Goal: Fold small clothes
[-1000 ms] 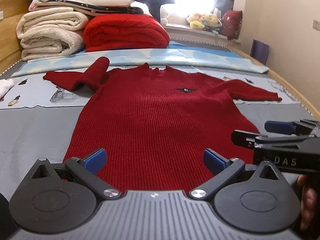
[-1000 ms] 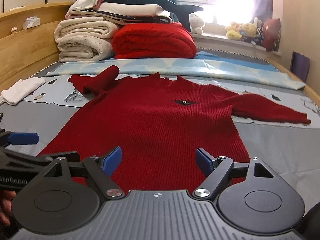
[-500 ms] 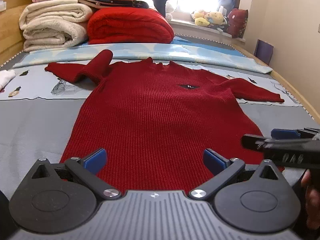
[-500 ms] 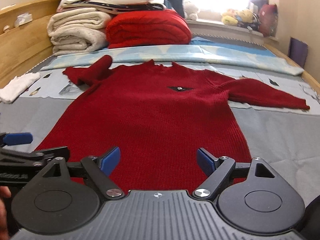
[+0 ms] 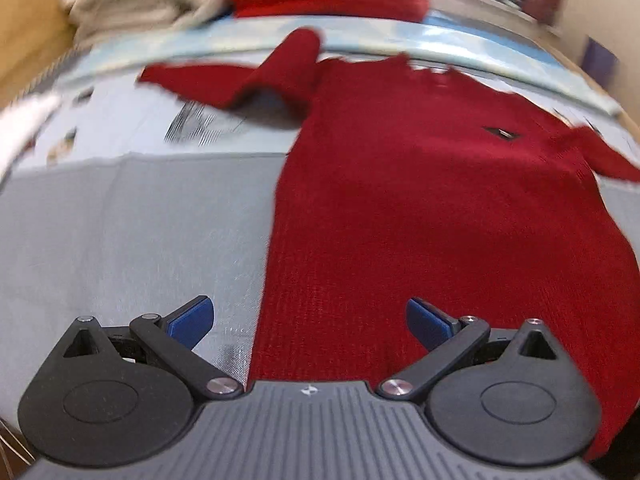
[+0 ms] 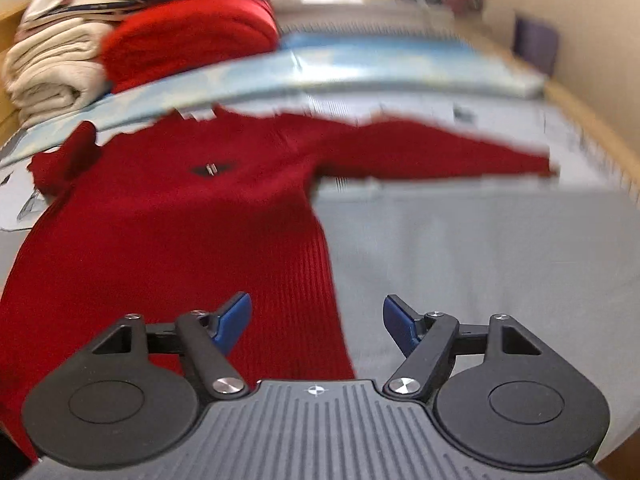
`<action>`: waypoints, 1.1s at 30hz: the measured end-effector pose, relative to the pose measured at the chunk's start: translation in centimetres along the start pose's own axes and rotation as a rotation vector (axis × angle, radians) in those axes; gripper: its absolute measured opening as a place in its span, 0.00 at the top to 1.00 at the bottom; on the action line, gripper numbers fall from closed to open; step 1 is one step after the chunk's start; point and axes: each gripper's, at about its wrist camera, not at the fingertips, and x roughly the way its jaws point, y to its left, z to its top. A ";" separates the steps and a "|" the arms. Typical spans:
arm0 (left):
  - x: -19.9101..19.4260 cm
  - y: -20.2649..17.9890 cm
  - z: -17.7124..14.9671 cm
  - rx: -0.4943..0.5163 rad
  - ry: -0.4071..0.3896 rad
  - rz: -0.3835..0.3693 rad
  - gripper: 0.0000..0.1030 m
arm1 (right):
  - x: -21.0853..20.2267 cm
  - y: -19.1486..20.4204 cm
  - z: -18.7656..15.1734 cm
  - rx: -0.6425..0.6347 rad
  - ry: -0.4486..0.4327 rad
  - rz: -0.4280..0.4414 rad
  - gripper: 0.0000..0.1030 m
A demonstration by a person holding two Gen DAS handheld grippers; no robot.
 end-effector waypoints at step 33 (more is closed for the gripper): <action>4.9 -1.1 -0.6 -0.034 0.106 0.083 0.33 | 6.0 0.6 -3.1 -0.047 0.250 -0.036 0.49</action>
